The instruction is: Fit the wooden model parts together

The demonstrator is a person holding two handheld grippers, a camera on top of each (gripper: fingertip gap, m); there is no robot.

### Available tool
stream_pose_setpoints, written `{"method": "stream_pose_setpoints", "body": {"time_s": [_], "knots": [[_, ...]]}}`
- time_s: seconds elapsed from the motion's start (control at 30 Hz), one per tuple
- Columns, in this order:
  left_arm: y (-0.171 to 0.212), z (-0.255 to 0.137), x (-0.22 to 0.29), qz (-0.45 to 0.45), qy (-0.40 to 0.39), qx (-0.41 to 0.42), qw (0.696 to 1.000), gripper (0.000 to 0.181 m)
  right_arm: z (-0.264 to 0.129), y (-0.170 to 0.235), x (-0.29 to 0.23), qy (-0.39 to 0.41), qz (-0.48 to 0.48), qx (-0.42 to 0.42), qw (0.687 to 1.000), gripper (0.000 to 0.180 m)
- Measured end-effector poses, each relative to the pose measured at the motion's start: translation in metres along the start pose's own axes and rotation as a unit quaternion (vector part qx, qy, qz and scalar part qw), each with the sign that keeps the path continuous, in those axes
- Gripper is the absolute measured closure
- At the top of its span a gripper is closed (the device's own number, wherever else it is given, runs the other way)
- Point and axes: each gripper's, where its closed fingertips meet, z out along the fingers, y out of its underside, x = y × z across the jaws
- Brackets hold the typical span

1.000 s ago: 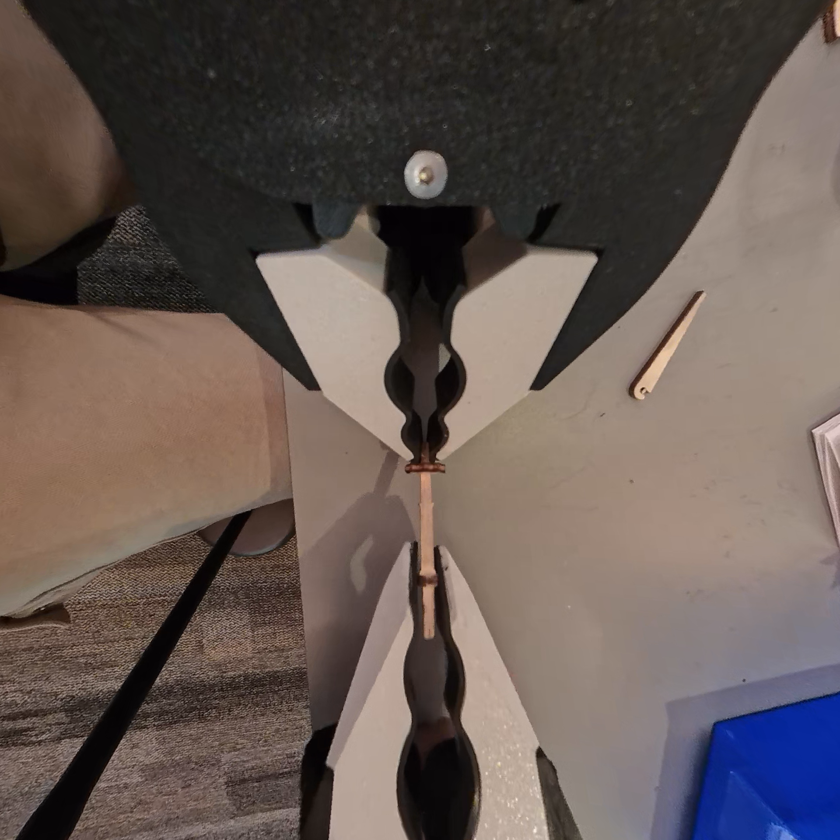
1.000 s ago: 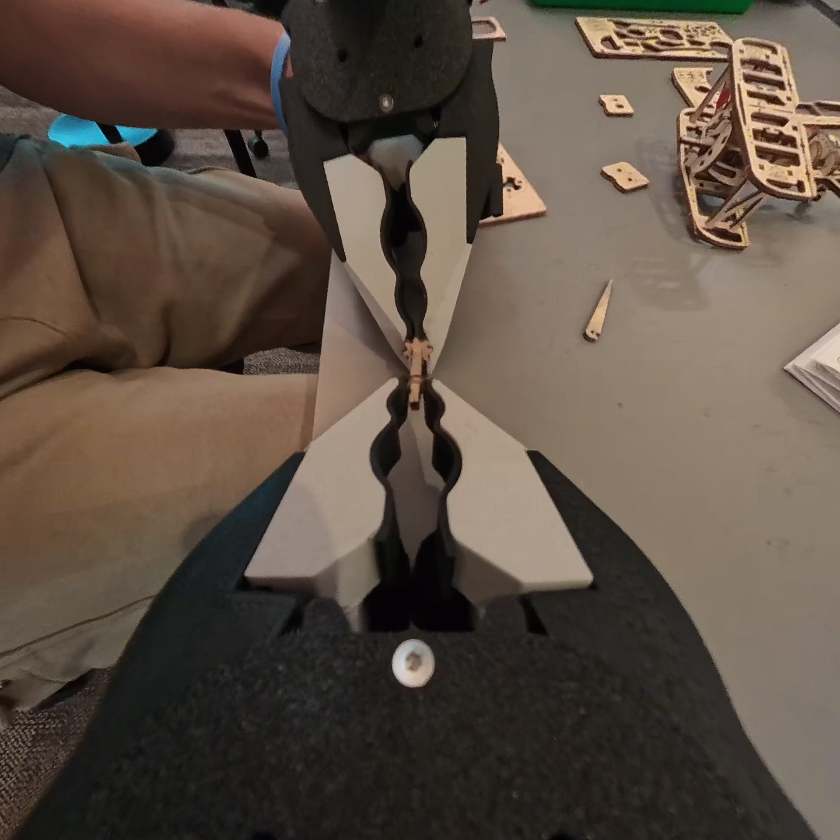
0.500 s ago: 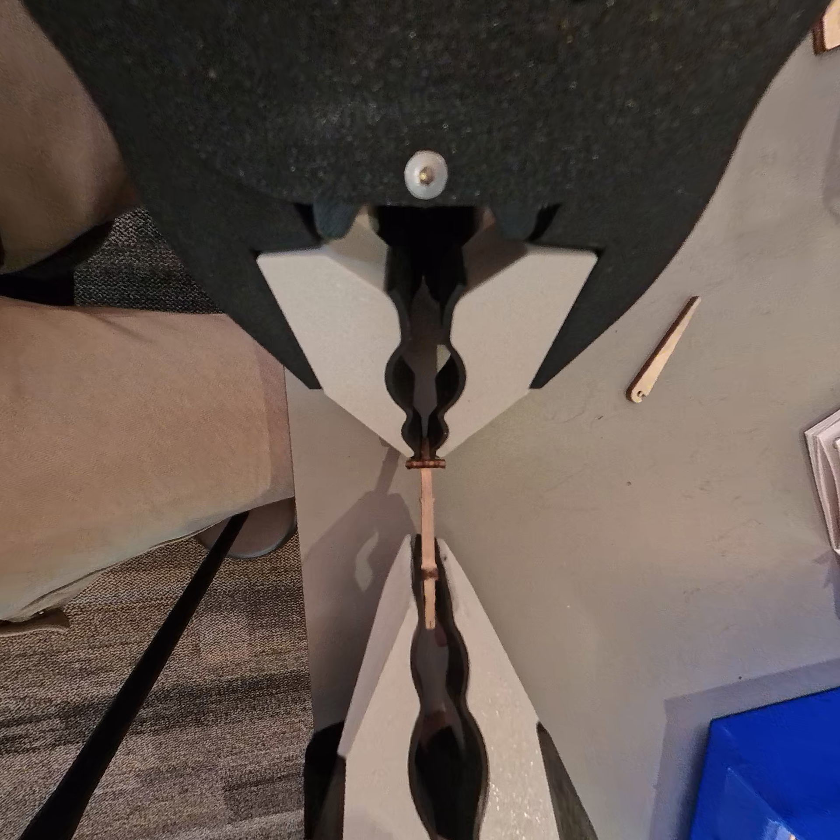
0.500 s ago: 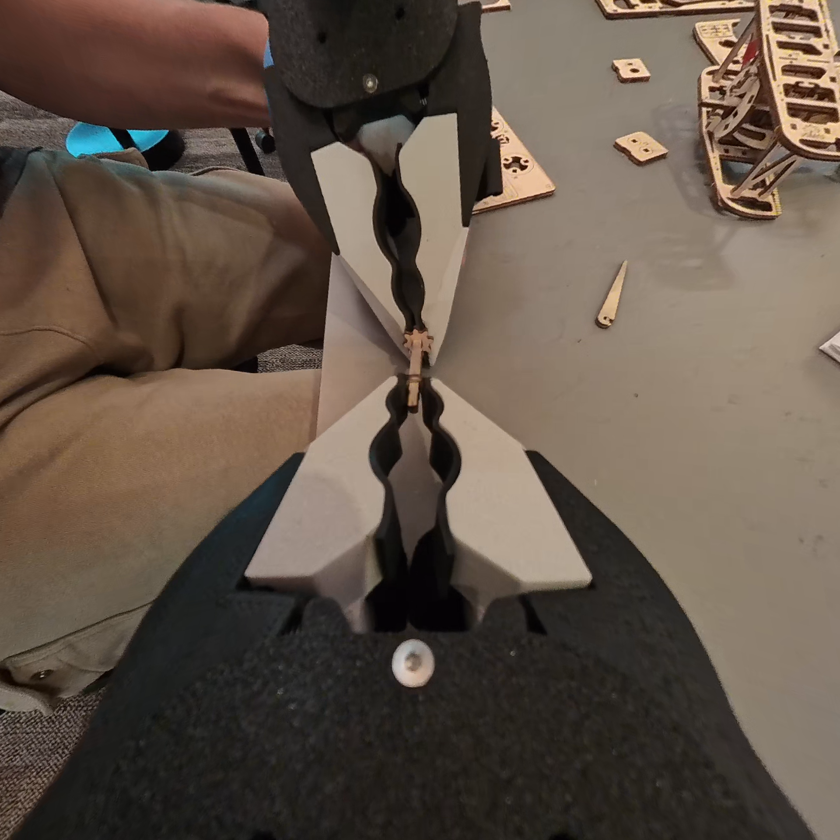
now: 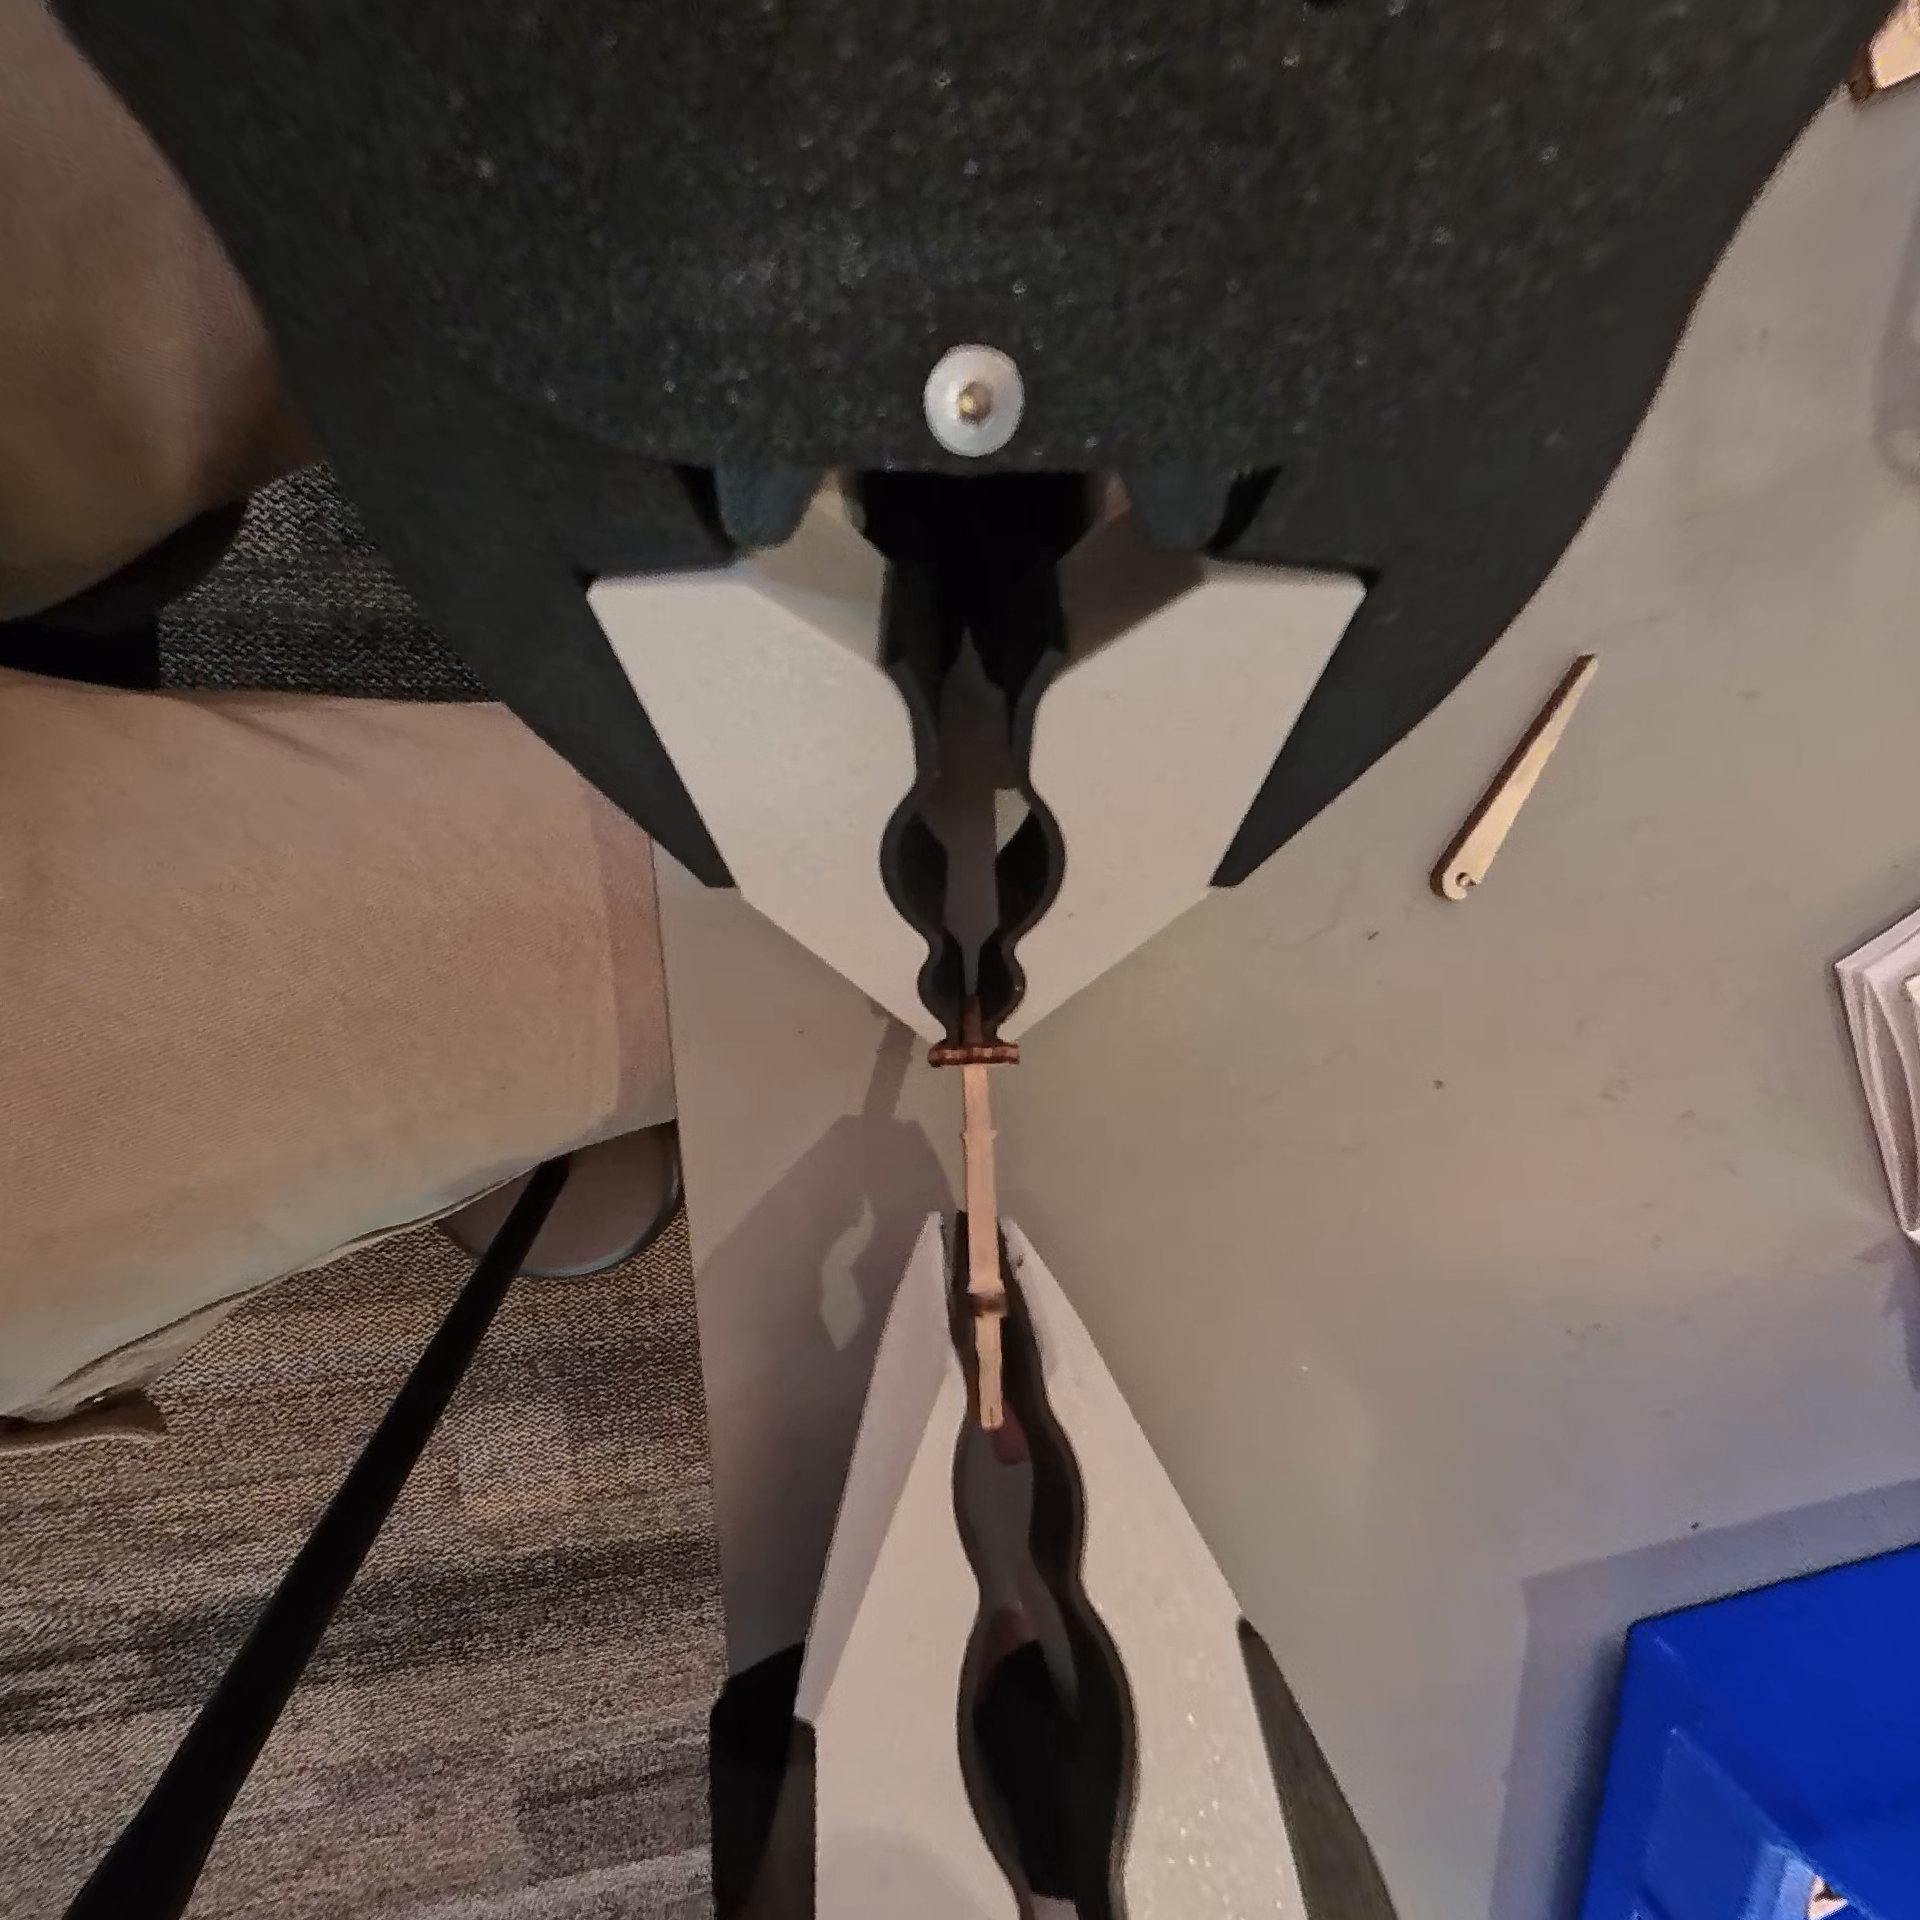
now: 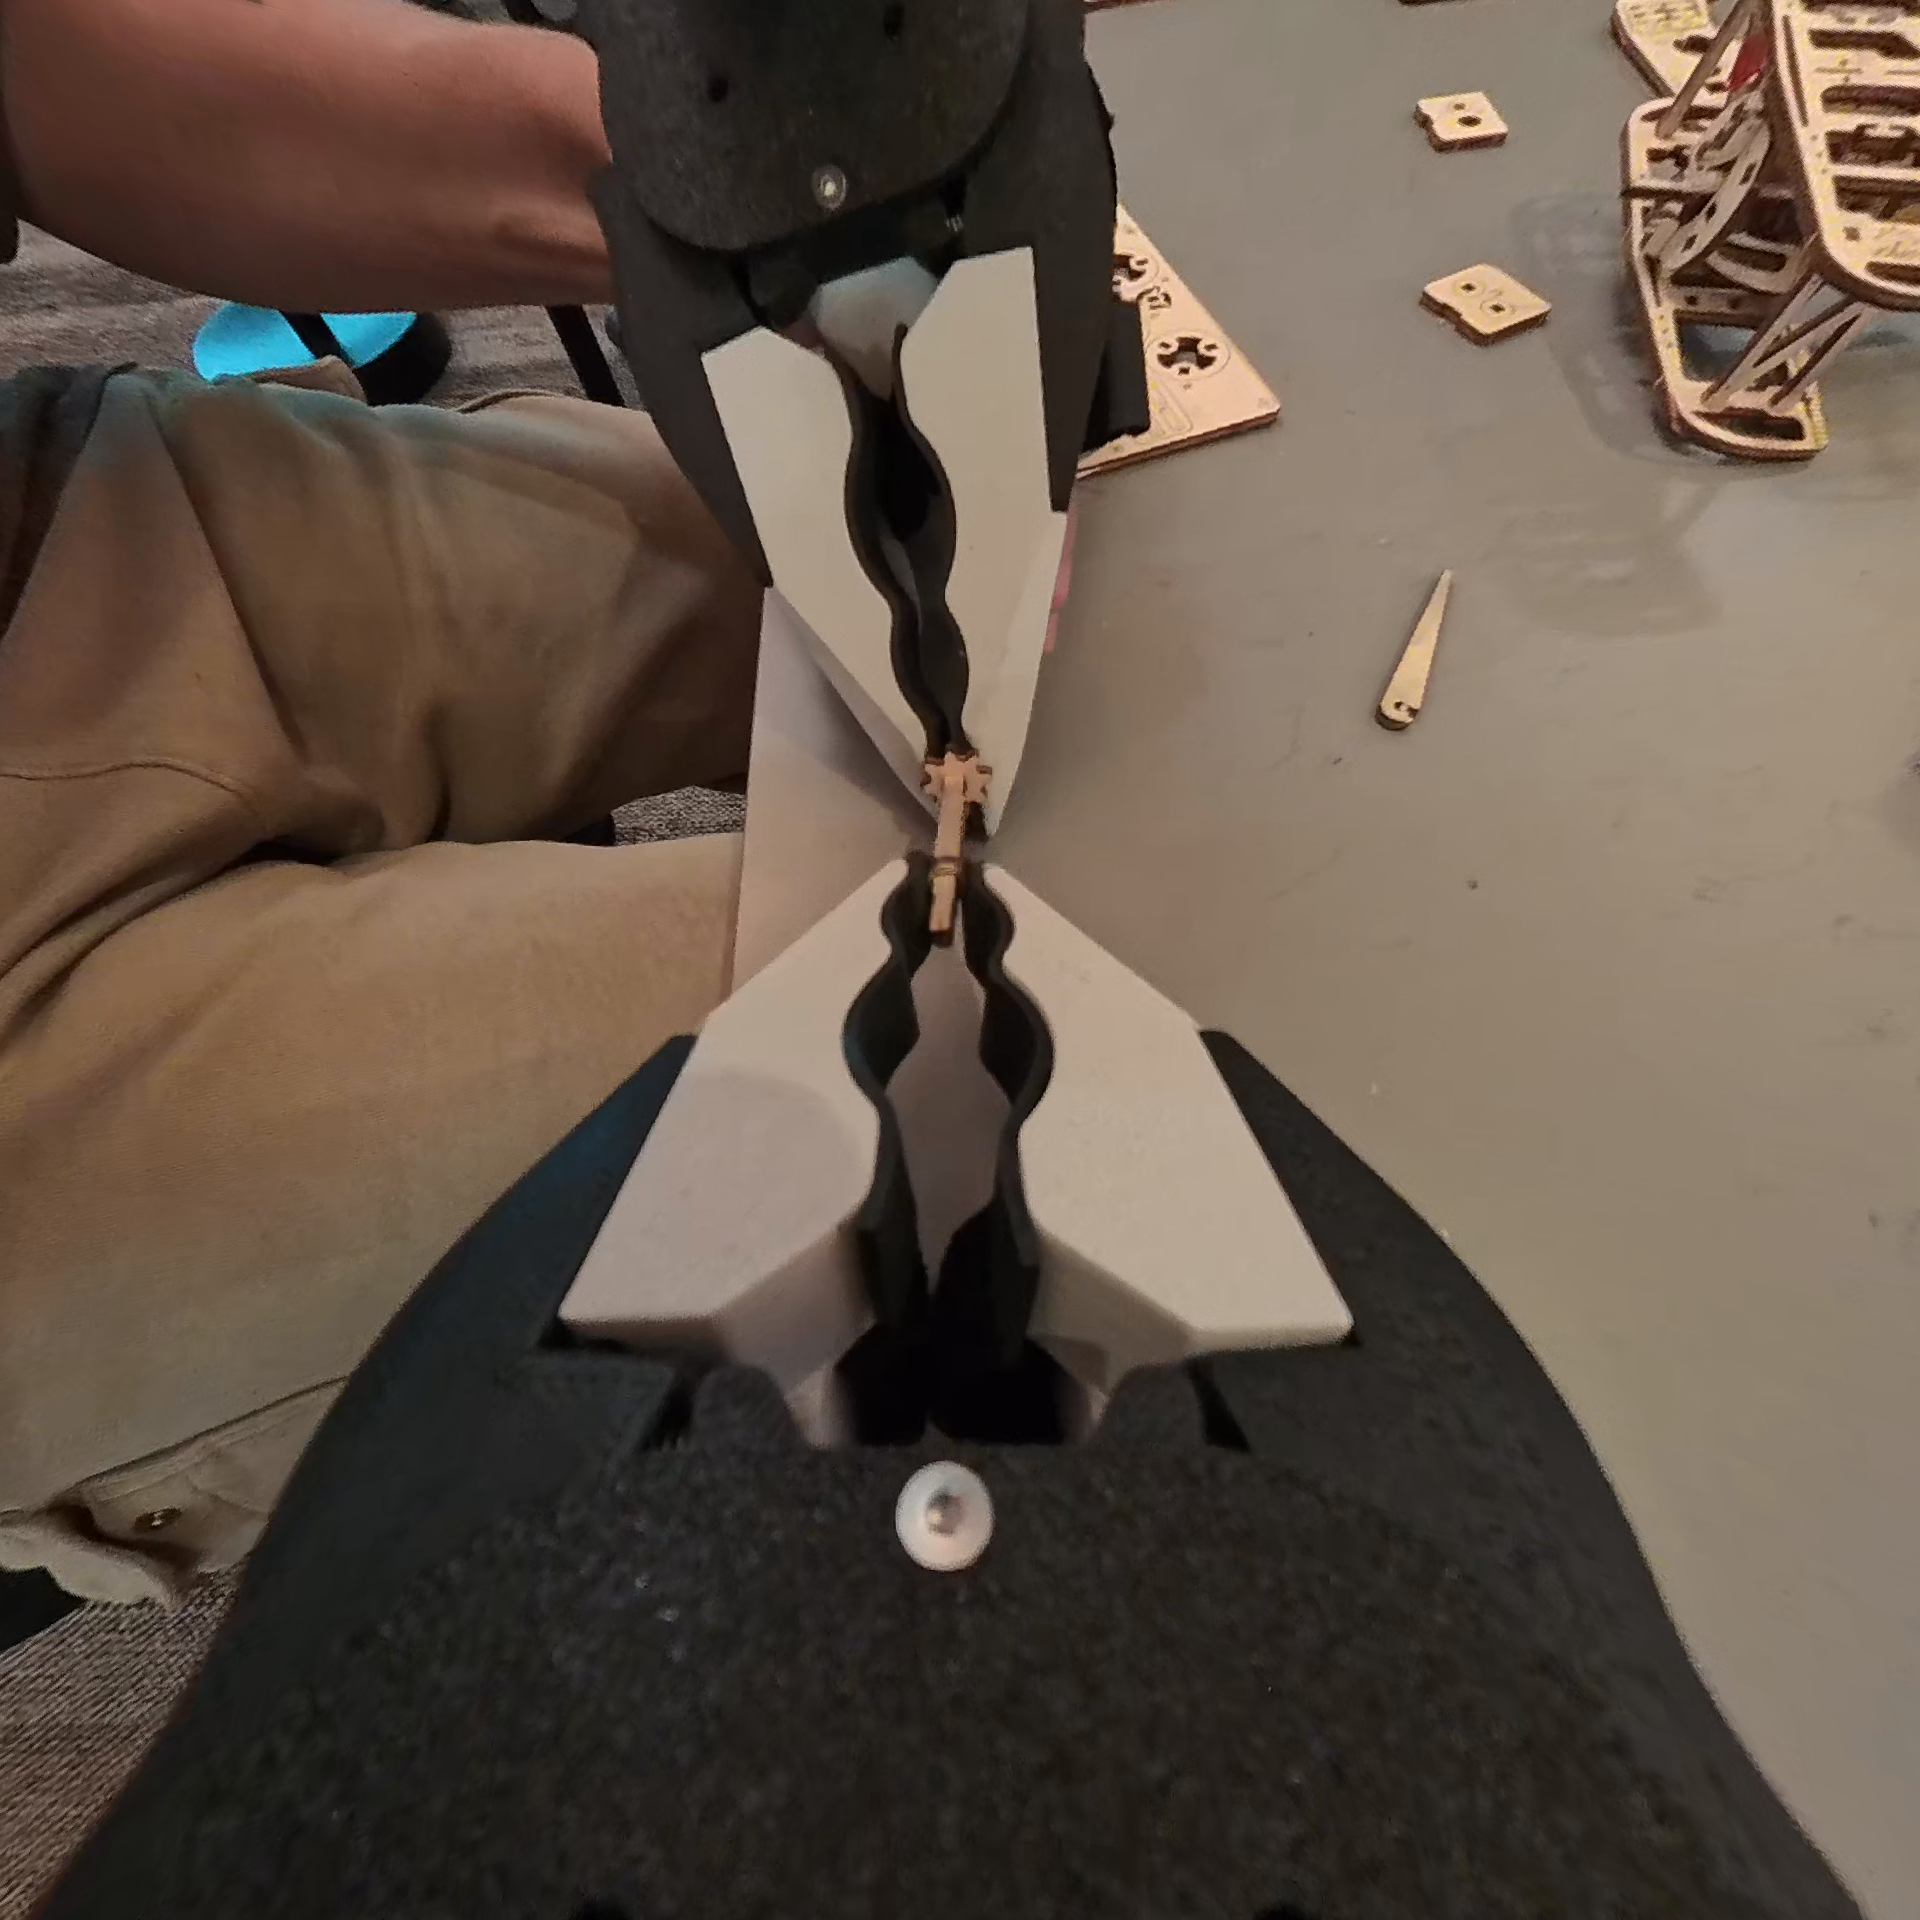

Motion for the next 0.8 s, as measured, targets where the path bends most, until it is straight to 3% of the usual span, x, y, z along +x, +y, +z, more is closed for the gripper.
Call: {"method": "stream_pose_setpoints", "body": {"time_s": [0.8], "knots": [[-0.0016,0.0036,-0.0024,0.008,-0.011,-0.001,1.0,0.181,-0.0024,0.0043,0.0026,0.005,0.011,-0.009,1.0,0.176]]}}
